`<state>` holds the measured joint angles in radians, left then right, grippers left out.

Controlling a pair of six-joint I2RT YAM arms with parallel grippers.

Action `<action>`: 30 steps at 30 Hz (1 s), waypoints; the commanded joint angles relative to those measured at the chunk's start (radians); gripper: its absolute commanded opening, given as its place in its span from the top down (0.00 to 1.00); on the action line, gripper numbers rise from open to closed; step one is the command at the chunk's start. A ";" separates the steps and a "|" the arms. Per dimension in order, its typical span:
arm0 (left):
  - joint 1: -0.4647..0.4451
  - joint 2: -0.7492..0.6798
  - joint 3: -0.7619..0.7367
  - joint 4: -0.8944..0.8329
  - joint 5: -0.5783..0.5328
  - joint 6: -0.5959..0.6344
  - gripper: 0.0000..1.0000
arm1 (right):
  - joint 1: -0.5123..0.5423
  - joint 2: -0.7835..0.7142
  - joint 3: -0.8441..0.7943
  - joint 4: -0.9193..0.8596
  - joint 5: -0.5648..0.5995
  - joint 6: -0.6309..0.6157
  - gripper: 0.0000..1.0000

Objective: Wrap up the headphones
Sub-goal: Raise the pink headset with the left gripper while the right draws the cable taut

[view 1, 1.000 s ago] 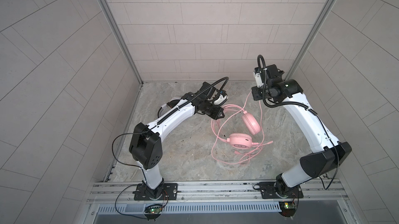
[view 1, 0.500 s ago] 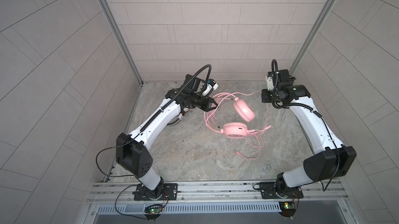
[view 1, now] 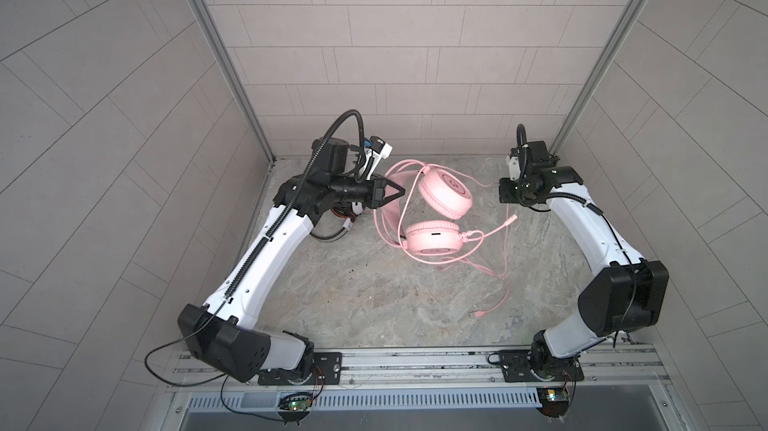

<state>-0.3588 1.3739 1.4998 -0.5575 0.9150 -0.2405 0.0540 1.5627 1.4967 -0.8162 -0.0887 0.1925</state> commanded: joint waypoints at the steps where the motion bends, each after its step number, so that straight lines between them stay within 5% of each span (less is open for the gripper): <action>1: 0.017 -0.037 -0.014 0.159 0.097 -0.143 1.00 | -0.010 0.026 -0.013 0.012 -0.012 0.006 1.00; 8: 0.037 -0.052 0.013 0.185 0.096 -0.187 1.00 | -0.011 0.054 -0.014 0.015 -0.085 0.026 1.00; 23: 0.201 0.007 0.003 0.647 0.001 -0.628 1.00 | 0.163 0.075 -0.146 0.118 -0.191 0.064 1.00; 30: 0.239 0.034 0.054 0.565 -0.191 -0.633 1.00 | 0.262 0.069 -0.224 0.174 -0.231 0.075 1.00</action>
<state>-0.1474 1.4170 1.4811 -0.0696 0.8310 -0.8181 0.2863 1.6234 1.3041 -0.6277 -0.3309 0.2539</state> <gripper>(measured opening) 0.083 0.048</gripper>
